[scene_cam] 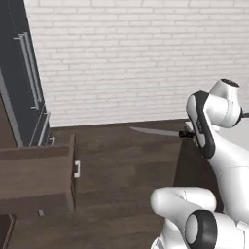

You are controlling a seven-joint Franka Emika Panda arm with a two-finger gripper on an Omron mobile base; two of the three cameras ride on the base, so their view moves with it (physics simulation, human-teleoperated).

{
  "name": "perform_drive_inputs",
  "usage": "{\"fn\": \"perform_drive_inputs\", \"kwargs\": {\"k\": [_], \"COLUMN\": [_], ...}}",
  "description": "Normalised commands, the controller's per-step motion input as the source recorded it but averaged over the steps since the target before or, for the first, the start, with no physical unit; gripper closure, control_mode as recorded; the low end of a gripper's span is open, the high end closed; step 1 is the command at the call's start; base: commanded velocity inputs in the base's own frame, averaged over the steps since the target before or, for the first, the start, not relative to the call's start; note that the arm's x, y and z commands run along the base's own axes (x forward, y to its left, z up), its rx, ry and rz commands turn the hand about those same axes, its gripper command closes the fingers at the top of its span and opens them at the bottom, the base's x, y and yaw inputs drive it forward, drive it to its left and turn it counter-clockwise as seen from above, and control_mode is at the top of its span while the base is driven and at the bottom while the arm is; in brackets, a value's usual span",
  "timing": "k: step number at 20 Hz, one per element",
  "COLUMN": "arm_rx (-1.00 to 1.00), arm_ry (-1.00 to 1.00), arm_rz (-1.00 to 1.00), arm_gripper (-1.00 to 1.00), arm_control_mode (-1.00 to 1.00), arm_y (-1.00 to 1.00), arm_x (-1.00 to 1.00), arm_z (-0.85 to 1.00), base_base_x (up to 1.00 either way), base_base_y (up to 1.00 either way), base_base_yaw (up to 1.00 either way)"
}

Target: Pick up the knife from the drawer and place it on the cutting board. Then place the meat from the plate to the cutting board.

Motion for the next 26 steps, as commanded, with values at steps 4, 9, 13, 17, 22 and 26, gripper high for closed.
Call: {"fn": "perform_drive_inputs", "kwargs": {"k": [4,9,13,17,22,26], "arm_rx": [0.00,0.00,0.00,0.00,0.00,0.00], "arm_ry": [0.00,0.00,0.00,0.00,0.00,0.00], "arm_rz": [0.00,0.00,0.00,0.00,0.00,0.00], "arm_gripper": [1.00,1.00,1.00,1.00,1.00,1.00], "arm_control_mode": [1.00,1.00,1.00,1.00,1.00,1.00], "arm_y": [0.00,0.00,0.00,0.00,0.00,0.00], "arm_x": [0.00,0.00,0.00,0.00,0.00,0.00], "arm_z": [0.00,0.00,0.00,0.00,0.00,0.00], "base_base_x": [0.00,0.00,0.00,0.00,-0.10,-0.20], "base_base_y": [0.00,0.00,0.00,0.00,-0.22,-0.52], "base_base_yaw": [-1.00,-1.00,-0.97,-0.89,-0.76,-0.62]}}
